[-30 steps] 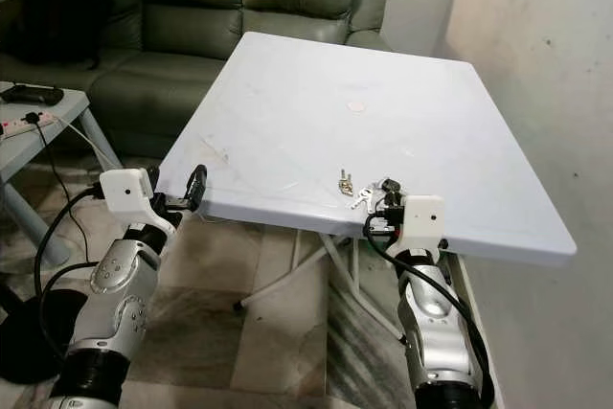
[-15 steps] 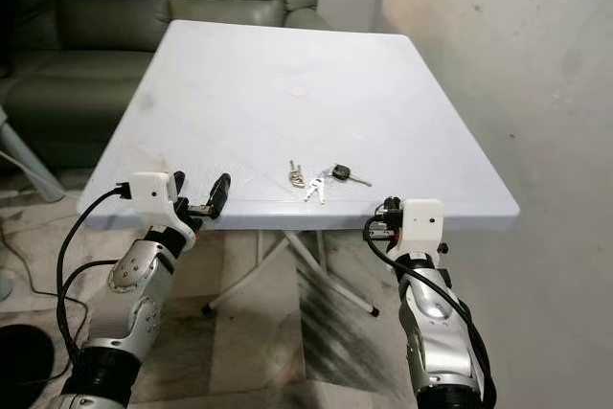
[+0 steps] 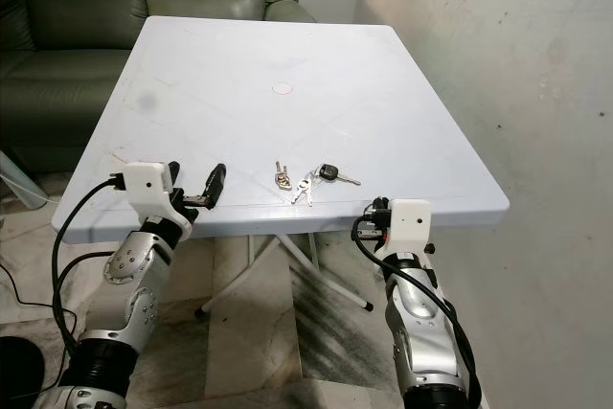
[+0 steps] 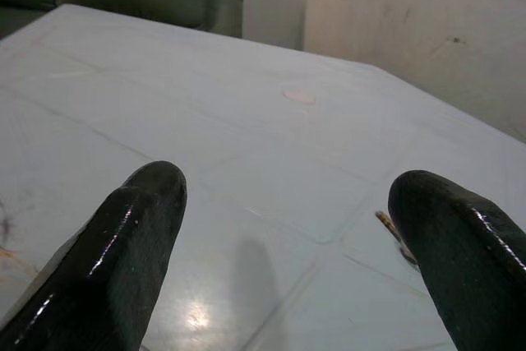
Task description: Hang keys on a hook
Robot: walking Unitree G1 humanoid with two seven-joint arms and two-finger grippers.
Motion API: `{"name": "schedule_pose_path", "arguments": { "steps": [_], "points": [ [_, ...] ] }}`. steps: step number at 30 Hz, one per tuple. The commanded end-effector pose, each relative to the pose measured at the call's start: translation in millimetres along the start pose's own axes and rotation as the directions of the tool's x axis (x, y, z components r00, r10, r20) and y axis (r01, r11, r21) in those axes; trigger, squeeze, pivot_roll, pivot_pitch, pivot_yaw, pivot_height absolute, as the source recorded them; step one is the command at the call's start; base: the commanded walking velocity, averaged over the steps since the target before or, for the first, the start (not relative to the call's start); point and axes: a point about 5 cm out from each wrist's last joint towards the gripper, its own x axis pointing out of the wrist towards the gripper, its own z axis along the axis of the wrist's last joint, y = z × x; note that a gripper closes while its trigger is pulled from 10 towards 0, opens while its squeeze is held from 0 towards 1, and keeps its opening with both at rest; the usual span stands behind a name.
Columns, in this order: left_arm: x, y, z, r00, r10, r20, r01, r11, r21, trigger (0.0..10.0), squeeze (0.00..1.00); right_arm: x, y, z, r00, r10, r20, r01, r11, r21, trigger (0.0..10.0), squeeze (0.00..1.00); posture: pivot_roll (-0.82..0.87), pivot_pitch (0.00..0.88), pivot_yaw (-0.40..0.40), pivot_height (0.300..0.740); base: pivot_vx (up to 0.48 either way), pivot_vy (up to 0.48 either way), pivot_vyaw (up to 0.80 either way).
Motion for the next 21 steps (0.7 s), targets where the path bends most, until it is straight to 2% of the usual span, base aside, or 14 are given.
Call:
{"name": "schedule_pose_path", "arguments": {
  "steps": [1,10,16,21],
  "points": [
    [-2.1,3.8,4,1.000,0.005,0.015,-0.006,1.000,0.012,10.0,0.00,2.5,1.5,9,0.999,0.007,0.041,-0.007,1.000,-0.011,10.0,0.00,0.01,0.042,-0.007,0.740,0.000,0.000,-0.76],
    [-6.7,18.7,7,0.999,0.035,0.012,-0.036,0.997,0.062,10.0,0.00,5.3,-2.4,14,0.998,-0.007,0.064,0.008,1.000,-0.027,10.0,0.00,0.00,0.031,0.018,0.740,0.000,0.000,-0.76],
    [-3.3,16.1,9,0.999,0.032,0.018,-0.033,0.995,0.090,10.0,0.00,4.2,-4.3,13,0.997,-0.028,0.071,0.030,0.999,-0.027,10.0,0.00,-0.01,0.027,0.037,0.740,0.000,0.000,-0.75],
    [1.8,9.4,11,1.000,-0.009,0.020,0.007,0.995,0.100,10.0,0.00,2.0,-4.0,14,0.996,-0.044,0.078,0.046,0.999,-0.020,10.0,0.00,-0.02,0.028,0.050,0.740,0.000,0.000,-0.75]
  ]
}}
